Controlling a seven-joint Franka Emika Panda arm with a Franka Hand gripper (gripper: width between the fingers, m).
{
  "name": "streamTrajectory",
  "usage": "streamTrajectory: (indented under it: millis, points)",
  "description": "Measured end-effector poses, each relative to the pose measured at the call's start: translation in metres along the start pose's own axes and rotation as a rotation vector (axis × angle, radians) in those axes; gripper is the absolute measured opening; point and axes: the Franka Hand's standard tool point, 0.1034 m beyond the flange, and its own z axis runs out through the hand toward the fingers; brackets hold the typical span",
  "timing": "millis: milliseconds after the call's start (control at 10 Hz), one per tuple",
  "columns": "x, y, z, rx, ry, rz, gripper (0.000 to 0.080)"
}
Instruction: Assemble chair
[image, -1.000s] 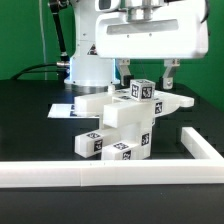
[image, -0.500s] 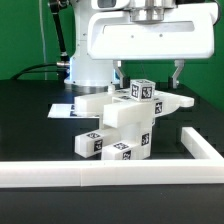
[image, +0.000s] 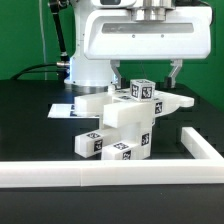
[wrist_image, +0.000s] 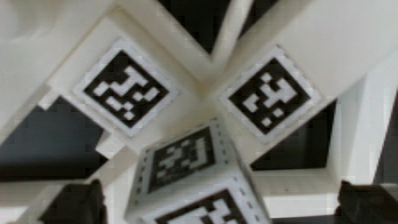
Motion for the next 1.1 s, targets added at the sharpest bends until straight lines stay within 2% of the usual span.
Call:
streamTrajectory:
  millis: [400,600,900,1100]
  points:
    - [-0.0003,0.0035,0.0002,-0.010,-0.003,-0.178,0.0635]
    - [-0.0002,0.0036,0.0001,-0.010,-0.003,-0.177,0.0283]
    - [-0.0004,0.0035,0.0003,-0.009,-0.003,-0.077,0.0285]
    - [-0.0004,0.0041,0.0005,-0.004,-0.002,0.148,0.0285]
